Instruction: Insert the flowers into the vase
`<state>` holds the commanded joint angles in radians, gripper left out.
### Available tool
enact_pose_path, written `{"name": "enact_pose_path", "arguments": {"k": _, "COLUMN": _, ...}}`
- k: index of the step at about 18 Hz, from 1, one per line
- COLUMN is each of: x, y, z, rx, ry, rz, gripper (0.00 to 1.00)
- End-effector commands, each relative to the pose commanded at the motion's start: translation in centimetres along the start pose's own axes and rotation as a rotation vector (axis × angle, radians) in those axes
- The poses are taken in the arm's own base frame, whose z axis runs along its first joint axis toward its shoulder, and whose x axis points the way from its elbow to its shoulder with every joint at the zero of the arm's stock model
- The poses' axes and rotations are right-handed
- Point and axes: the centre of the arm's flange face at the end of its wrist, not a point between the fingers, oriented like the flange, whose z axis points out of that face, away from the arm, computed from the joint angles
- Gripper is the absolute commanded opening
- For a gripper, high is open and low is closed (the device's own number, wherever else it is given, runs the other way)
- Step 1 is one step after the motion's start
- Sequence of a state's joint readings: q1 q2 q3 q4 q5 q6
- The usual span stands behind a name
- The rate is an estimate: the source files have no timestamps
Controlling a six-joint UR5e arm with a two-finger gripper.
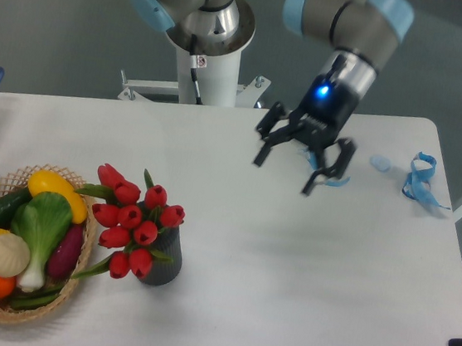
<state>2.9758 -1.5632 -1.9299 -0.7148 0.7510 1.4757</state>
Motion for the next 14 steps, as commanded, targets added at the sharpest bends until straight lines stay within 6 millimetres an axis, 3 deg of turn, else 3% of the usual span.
{"name": "enact_pose_path", "arguments": {"k": 3, "x": -0.8, "y": -1.2, "z": -2.3, "rx": -0.177, "ry": -0.017, "rz": 0.029, "gripper": 1.00}}
{"name": "enact_pose_path", "arguments": {"k": 6, "x": -1.6, "y": -0.9, "z": -3.5, "rx": -0.357, "ry": 0.034, "rz": 0.126, "gripper": 1.00}}
{"name": "enact_pose_path", "arguments": {"k": 10, "x": -2.6, "y": -0.3, "z": -5.5, "rx": -0.441, "ry": 0.186, "rz": 0.325, "gripper": 1.00}}
{"name": "enact_pose_path", "arguments": {"k": 14, "x": -3.0, "y": 0.8, "z": -6.8, "rx": -0.456, "ry": 0.201, "rz": 0.360, "gripper": 1.00}}
